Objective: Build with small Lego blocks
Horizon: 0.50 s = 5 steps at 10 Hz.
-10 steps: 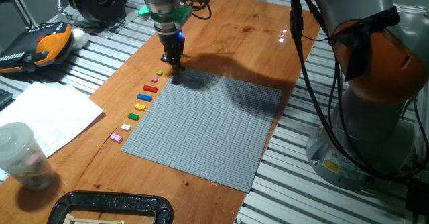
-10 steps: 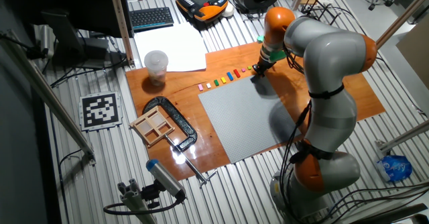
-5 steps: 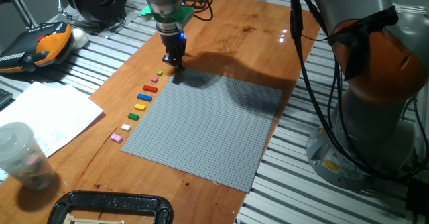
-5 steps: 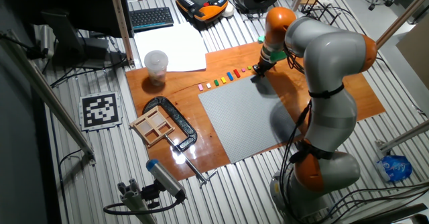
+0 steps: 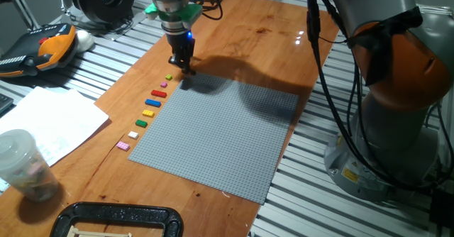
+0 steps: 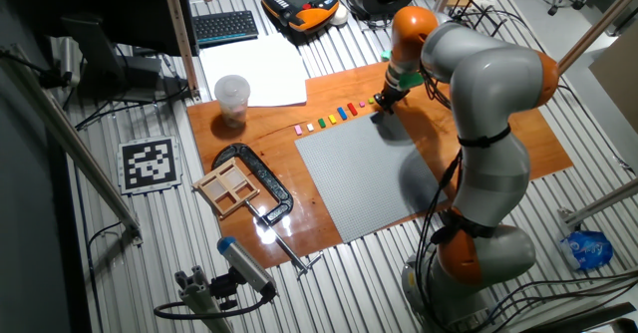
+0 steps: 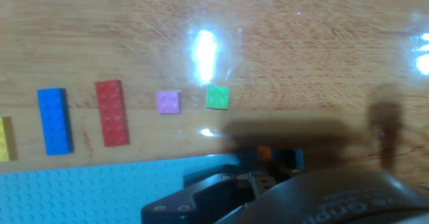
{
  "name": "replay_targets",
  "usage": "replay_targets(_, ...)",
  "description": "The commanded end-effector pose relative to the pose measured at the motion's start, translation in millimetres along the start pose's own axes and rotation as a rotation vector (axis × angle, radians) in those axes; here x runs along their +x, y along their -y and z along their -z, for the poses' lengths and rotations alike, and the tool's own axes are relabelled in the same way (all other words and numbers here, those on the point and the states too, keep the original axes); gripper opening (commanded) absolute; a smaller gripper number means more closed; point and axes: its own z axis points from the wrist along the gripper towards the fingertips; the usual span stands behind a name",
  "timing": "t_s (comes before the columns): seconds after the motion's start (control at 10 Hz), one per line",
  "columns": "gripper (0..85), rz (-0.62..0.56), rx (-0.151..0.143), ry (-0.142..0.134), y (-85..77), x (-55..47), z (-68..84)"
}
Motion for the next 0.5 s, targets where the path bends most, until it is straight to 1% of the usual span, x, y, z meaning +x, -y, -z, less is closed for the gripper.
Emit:
replay_targets(0.0, 0.0, -0.001, 0.004, 0.001, 0.3, 0.1, -0.1)
replay_targets(0.2, 0.0, -0.011, 0.021, 0.022, 0.3, 0.1, -0.1)
replay_targets(0.3, 0.0, -0.005, 0.024, 0.022, 0.3, 0.1, -0.1)
replay_targets(0.4, 0.0, 0.001, 0.04, 0.024, 0.3, 0.1, -0.1)
